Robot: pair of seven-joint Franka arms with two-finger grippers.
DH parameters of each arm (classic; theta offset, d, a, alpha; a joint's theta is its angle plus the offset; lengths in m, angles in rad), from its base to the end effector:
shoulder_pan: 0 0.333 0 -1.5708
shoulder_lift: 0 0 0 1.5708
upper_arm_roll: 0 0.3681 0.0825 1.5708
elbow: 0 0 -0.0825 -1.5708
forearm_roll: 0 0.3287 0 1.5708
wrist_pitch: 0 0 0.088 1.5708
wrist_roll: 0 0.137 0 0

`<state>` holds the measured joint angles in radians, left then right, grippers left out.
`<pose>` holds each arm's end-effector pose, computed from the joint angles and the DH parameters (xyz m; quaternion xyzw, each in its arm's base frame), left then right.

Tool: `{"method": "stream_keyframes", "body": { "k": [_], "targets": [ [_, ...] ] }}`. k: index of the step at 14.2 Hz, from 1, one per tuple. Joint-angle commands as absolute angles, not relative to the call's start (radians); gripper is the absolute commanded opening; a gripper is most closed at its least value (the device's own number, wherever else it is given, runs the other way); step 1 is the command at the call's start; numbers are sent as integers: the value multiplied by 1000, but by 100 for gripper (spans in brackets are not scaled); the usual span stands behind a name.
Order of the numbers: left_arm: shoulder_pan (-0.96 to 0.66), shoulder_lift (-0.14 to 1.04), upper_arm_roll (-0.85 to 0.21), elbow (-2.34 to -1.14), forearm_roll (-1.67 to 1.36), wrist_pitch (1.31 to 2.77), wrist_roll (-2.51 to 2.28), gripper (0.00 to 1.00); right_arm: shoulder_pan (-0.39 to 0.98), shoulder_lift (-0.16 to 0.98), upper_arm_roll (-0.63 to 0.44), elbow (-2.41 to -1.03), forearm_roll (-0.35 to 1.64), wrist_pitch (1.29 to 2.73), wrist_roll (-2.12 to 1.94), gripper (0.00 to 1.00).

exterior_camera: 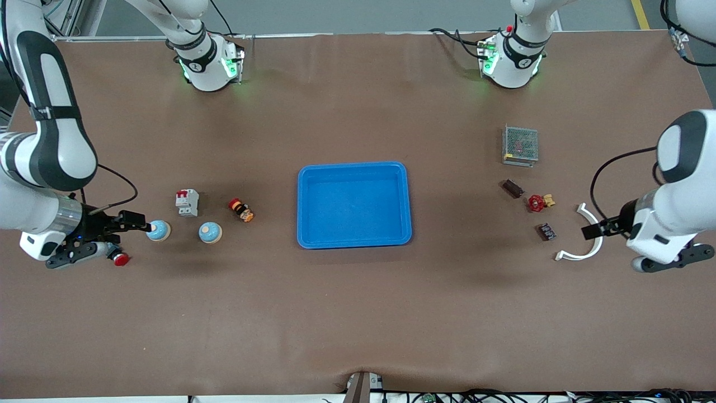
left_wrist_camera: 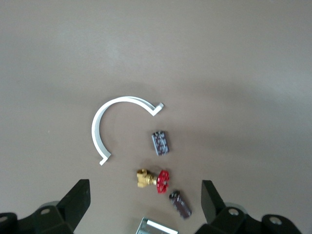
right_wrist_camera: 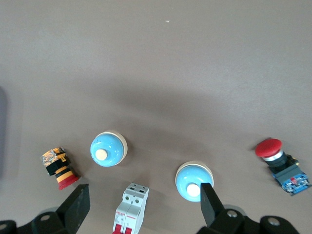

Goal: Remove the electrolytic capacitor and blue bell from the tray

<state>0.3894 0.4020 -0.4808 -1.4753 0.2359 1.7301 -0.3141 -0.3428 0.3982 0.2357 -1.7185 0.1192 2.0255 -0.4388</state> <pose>0.6221 0.0219 0.4917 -0.9936 -0.0982 0.0446 0.0333 0.6130 -0.0732 0.4030 -0.9859 -0.1292 0.0130 0.1053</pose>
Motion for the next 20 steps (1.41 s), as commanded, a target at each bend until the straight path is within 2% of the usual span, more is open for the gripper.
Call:
{"method": "stream_keyframes", "body": {
  "k": [1, 4, 6, 8, 10, 15, 20],
  "targets": [
    [307, 289, -375, -1519, 123, 1712, -244, 100, -337, 400, 232, -1620, 123, 1924, -407, 100],
    [207, 194, -304, -1564, 121, 1710, -239, 100, -315, 397, 236, -1491, 37, 1794, -376, 100],
    [102, 138, -220, -1578, 120, 1710, -238, 100, -250, 396, 195, -1406, 41, 1673, -371, 100],
    [60, 108, -193, -1583, 120, 1675, -245, 100, -158, 384, 115, -1336, 49, 1554, -240, 100],
    [45, 84, -192, -1586, 117, 1638, -242, 100, -124, 353, 118, -1299, 41, 1491, -82, 100],
    [-8, -3, -164, -1663, 68, 1637, -239, 100, -100, 207, 123, -1318, 43, 1411, -23, 100],
    [-3, -98, -164, -1730, 8, 1637, -212, 100, -58, 78, 97, -1448, 41, 1423, 28, 100]
  ]
}}
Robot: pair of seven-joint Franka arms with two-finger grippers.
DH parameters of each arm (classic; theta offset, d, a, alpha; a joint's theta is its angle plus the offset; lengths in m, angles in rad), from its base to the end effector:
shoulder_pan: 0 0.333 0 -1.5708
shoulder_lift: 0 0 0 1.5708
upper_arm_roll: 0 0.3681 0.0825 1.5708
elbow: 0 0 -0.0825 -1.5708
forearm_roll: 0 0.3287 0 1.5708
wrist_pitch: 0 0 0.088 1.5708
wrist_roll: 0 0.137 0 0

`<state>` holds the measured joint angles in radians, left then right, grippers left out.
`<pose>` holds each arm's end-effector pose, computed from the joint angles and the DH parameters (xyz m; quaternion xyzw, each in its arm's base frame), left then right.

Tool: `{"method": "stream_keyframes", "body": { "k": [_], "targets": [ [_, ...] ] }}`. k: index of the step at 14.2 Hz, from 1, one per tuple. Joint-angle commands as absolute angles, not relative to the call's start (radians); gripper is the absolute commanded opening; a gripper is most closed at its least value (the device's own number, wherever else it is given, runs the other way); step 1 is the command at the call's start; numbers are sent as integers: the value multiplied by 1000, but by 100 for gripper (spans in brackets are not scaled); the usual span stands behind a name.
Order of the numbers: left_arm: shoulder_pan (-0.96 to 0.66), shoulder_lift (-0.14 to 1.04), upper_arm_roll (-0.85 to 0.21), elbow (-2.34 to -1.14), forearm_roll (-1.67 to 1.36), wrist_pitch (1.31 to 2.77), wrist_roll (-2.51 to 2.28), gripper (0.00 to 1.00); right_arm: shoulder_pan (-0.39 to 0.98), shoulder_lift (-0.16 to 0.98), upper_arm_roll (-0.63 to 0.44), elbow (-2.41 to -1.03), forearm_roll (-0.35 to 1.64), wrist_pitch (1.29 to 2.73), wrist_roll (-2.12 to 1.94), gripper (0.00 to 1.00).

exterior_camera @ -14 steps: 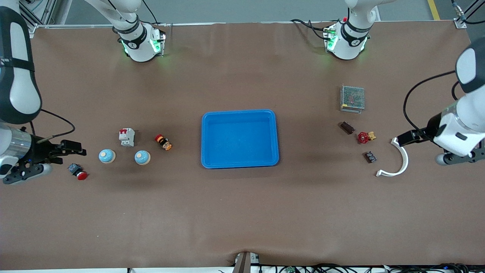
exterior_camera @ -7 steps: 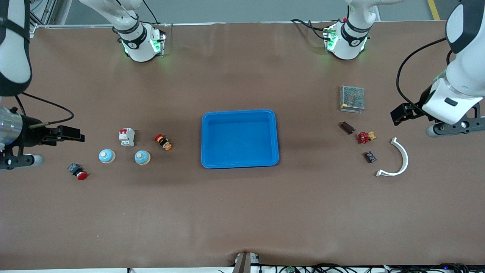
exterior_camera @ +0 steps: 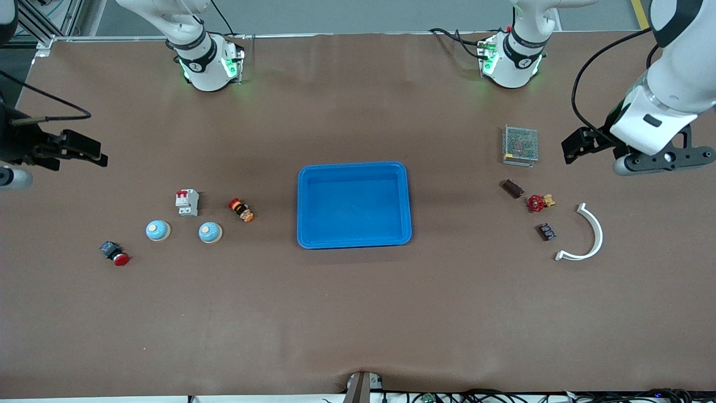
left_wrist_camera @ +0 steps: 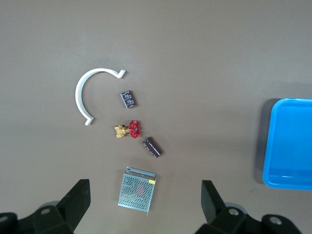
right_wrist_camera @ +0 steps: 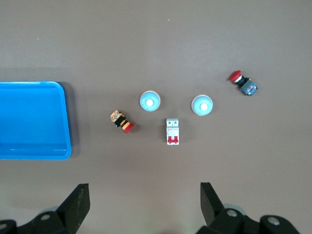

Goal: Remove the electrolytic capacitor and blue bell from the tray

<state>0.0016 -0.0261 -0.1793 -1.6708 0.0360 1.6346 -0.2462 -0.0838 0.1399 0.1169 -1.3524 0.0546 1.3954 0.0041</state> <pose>0.4863 -0.0839 0.6231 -0.9992 -0.0330 0.0009 0.0209 0.5279 0.0199 0.6500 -0.9981 -0.0178 0.0485 0.0343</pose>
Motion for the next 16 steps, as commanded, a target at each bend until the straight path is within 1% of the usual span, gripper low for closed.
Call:
{"method": "stream_keyframes", "body": {
  "k": [1, 3, 7, 10, 12, 14, 16],
  "targets": [
    [1, -110, -164, -1739, 3, 1637, -204, 100, -49, 66, 94, -1456, 41, 1425, 29, 100],
    [15, -132, -164, -1753, -18, 1635, -167, 100, -48, 46, 94, -1465, 43, 1422, 47, 100],
    [17, -144, -130, -1753, -31, 1631, -126, 100, -49, 25, 87, -1480, 52, 1414, 138, 100],
    [14, -144, -112, -1746, -31, 1620, -109, 100, -45, 18, 20, -1499, 54, 1413, 129, 100],
    [20, -144, -109, -1735, -29, 1615, -110, 100, -12, 5, -15, -1500, 54, 1399, 127, 100],
    [17, -124, -109, -1694, -20, 1586, -115, 100, -9, 2, -23, -1499, 52, 1397, 126, 100],
    [21, -112, -103, -1680, -17, 1577, -107, 100, -14, 3, -28, -1499, 52, 1399, 124, 100]
  ]
}}
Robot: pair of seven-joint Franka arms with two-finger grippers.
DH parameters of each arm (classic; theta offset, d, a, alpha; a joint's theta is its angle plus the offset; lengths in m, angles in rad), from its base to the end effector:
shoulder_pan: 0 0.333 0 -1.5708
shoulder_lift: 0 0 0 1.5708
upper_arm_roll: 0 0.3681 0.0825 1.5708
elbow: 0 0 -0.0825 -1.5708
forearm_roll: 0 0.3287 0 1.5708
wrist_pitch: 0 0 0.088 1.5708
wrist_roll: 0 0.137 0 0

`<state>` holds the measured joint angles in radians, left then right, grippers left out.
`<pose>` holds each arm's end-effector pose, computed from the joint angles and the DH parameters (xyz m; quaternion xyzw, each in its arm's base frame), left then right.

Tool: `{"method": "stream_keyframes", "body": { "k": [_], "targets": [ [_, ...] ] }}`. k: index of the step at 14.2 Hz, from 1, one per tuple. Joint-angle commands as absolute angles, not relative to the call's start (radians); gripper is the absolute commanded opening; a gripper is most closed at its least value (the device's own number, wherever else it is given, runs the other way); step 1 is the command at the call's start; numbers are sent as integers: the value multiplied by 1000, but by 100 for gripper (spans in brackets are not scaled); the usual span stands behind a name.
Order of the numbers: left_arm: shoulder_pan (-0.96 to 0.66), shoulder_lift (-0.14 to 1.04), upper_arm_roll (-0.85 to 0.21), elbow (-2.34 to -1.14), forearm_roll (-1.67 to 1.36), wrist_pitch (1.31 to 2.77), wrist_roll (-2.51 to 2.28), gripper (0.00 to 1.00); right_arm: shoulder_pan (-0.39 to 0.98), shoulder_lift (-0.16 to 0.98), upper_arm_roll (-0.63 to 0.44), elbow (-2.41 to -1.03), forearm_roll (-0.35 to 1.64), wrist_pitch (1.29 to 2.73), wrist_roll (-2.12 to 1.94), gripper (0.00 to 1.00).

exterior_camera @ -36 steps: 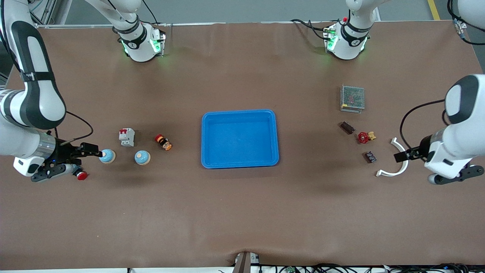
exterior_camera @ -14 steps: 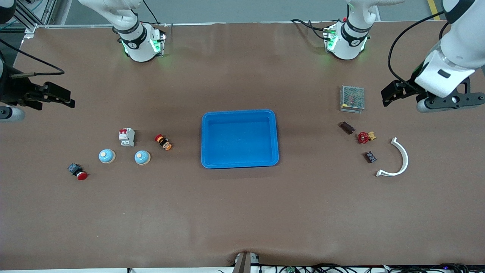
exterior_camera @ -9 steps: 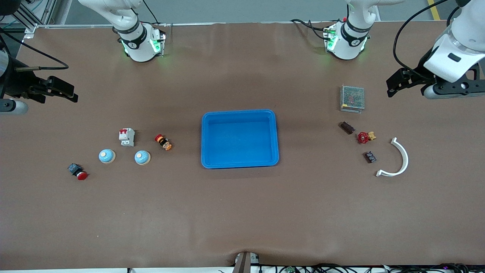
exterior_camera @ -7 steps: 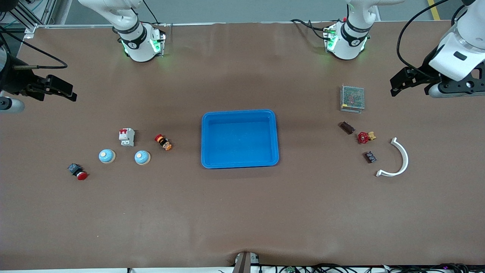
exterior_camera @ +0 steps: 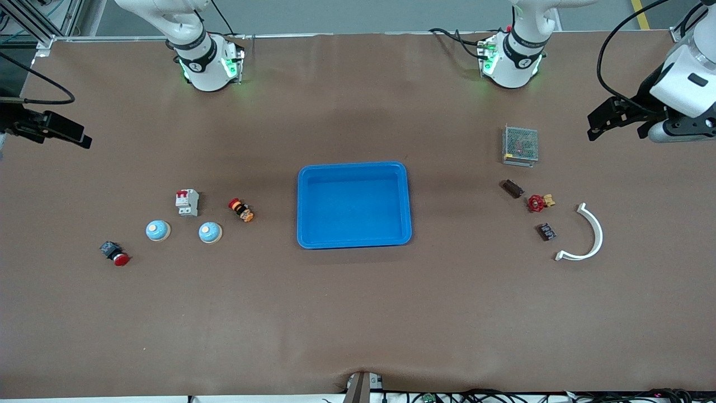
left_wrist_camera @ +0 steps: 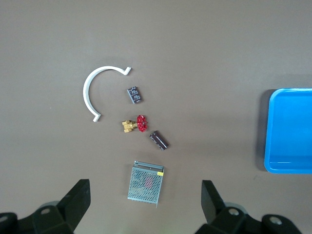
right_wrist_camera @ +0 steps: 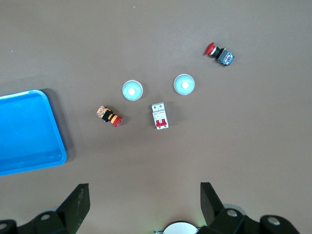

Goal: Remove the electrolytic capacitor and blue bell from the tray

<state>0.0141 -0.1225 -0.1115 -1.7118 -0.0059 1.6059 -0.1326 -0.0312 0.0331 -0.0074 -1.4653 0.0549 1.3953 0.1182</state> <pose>0.4550 -0.0492 0.6489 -0.9998 -0.0180 -0.0083 0.0029 0.4899 -0.0106 0.6591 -0.9955 0.0748 0.0525 0.0250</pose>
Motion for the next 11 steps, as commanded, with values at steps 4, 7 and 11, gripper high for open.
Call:
{"method": "stream_keyframes", "body": {
  "k": [4, 7, 11],
  "targets": [
    [18, -103, -97, -1678, -17, 1574, -106, 100, -14, 6, -28, -1500, 52, 1402, 124, 100],
    [18, -103, -97, -1678, -17, 1574, -104, 100, -15, 8, -28, -1502, 52, 1401, 124, 100],
    [18, -103, -97, -1677, -17, 1560, -103, 100, -14, 8, -28, -1500, 51, 1399, 126, 100]
  ]
}}
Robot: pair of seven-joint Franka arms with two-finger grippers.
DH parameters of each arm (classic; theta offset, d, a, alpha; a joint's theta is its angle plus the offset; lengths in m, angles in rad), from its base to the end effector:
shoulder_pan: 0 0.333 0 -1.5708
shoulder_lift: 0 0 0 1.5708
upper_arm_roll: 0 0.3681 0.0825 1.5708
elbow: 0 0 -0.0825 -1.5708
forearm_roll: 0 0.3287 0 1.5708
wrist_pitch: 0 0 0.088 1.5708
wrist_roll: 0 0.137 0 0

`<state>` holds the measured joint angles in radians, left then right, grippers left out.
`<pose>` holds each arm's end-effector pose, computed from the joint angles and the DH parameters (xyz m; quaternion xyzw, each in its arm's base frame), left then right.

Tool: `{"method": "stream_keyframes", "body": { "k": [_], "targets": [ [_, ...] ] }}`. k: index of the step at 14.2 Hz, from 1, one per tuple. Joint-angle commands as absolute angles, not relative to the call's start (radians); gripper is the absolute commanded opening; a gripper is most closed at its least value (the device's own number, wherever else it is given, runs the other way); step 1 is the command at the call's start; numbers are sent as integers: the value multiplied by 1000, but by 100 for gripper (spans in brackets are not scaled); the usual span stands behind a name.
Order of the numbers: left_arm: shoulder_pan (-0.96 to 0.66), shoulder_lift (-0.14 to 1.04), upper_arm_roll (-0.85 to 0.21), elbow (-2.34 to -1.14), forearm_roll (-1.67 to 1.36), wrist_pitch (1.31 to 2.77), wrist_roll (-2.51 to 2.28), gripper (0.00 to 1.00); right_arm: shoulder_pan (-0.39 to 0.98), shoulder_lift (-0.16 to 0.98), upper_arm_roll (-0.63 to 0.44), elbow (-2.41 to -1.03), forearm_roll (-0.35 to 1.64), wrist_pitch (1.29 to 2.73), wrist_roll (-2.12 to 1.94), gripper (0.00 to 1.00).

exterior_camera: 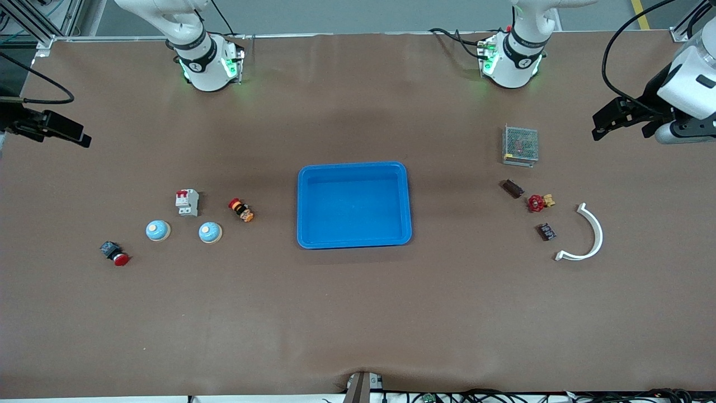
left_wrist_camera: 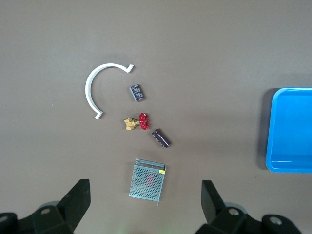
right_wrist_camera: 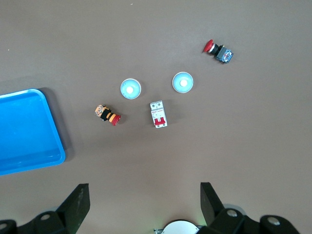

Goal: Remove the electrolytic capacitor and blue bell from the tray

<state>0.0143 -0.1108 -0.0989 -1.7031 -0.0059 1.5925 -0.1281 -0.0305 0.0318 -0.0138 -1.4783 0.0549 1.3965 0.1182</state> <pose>0.4579 -0.0428 0.6461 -0.9998 -0.0221 -0.0001 0.0025 0.4890 -0.0133 0.6547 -0.9950 0.0778 0.0577 0.0249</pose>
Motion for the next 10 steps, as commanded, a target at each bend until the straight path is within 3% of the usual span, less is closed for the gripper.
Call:
{"method": "stream_keyframes", "body": {
  "k": [1, 10],
  "targets": [
    [18, -103, -100, -1677, -17, 1559, -101, 100, -12, 8, -28, -1502, 48, 1397, 126, 100],
    [18, -101, -97, -1671, -17, 1559, -104, 100, -5, 11, -23, -1519, 40, 1391, 101, 100]
  ]
}}
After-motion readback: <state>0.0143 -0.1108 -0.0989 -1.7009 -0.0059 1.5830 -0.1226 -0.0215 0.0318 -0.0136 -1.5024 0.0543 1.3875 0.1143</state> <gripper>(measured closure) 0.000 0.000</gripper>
